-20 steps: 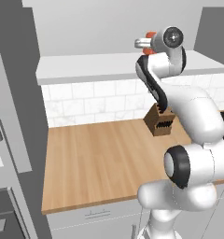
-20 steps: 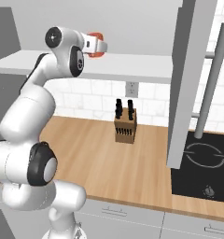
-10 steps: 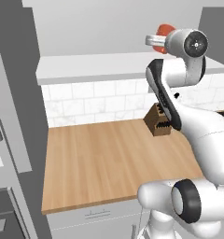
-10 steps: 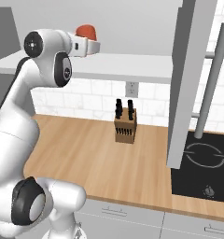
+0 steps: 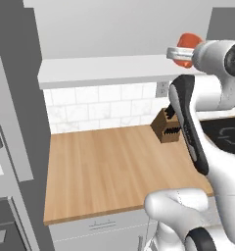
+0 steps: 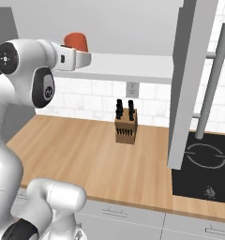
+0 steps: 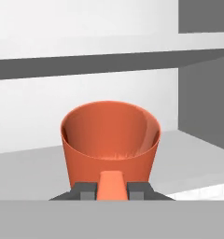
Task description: Gather all objects into one cabinet and sort the glasses and bowls to opposite sides.
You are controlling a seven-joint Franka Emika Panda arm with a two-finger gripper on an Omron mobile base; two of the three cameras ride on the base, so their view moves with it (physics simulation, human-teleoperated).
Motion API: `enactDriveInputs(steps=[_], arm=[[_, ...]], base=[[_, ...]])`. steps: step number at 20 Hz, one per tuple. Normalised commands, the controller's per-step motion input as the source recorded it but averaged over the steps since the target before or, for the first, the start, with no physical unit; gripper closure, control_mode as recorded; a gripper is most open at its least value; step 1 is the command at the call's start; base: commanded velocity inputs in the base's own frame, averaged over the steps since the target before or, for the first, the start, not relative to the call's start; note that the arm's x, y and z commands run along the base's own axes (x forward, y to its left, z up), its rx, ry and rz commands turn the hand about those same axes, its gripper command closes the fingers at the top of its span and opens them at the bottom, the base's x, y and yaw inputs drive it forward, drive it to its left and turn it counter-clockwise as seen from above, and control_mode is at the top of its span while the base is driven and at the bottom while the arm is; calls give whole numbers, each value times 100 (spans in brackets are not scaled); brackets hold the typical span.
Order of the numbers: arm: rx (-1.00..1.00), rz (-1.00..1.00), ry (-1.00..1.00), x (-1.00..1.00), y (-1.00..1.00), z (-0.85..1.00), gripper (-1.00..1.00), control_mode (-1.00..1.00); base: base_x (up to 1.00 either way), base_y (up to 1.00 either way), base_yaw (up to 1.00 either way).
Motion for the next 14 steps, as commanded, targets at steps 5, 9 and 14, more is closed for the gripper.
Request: enactDriveInputs(steps=[5,9,14], arm=[[0,3,2,-100,0,-10,100,-100],[0,4,6,-100,0,-26,100,-100],[0,3,12,-100,0,-30,100,-100]], base=[[0,0,0],[0,0,0],[0,0,0]])
